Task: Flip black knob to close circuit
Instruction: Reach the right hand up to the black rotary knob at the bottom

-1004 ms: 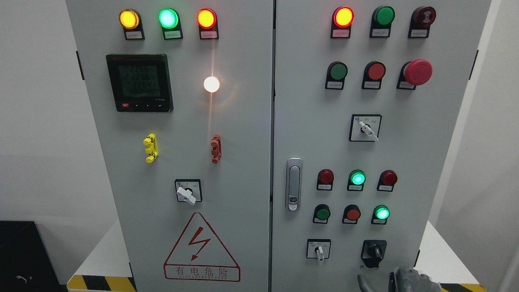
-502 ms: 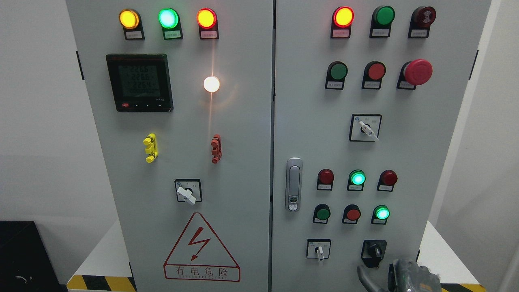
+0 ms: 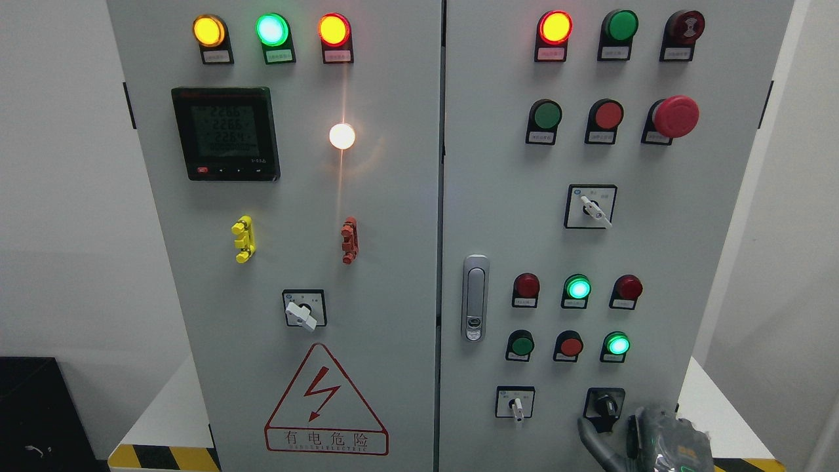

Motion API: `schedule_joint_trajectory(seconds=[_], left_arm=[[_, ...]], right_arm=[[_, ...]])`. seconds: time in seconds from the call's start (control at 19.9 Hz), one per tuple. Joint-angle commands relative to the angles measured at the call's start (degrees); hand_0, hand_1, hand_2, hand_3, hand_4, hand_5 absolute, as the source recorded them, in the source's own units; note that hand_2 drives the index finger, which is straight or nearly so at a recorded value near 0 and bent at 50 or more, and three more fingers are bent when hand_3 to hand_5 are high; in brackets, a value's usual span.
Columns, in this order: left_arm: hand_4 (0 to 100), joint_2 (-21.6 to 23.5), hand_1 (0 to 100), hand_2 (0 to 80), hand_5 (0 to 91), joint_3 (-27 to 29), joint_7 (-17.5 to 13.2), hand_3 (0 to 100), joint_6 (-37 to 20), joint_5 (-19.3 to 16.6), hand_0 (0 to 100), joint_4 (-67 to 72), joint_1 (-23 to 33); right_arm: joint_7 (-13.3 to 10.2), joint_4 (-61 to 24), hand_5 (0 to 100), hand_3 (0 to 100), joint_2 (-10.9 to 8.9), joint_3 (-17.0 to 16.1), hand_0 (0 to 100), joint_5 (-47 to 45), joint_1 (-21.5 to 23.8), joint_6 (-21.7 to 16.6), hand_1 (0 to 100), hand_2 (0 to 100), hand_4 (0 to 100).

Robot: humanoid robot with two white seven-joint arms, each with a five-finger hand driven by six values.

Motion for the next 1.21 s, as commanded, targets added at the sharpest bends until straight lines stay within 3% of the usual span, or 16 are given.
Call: schedule_joint_trajectory(seconds=[0.0,1.15], left_arm=[[0,0.03,56,0.0,0.0,0.00,0.01,0,0.02,-0.02,12,0.00,0.35],[0,0.03,56,0.0,0.0,0.00,0.01,0,0.02,0.07,12,0.00,0.35]], right_arm=[[-0.29,1.23,99,100,-0.20,-0.54,0,0.40,-0.28,0.02,0,94,99],[-0.38,0.97,99,100,-0.28,-3.96,0,0.05,-1.34,0.11,0,93,99]])
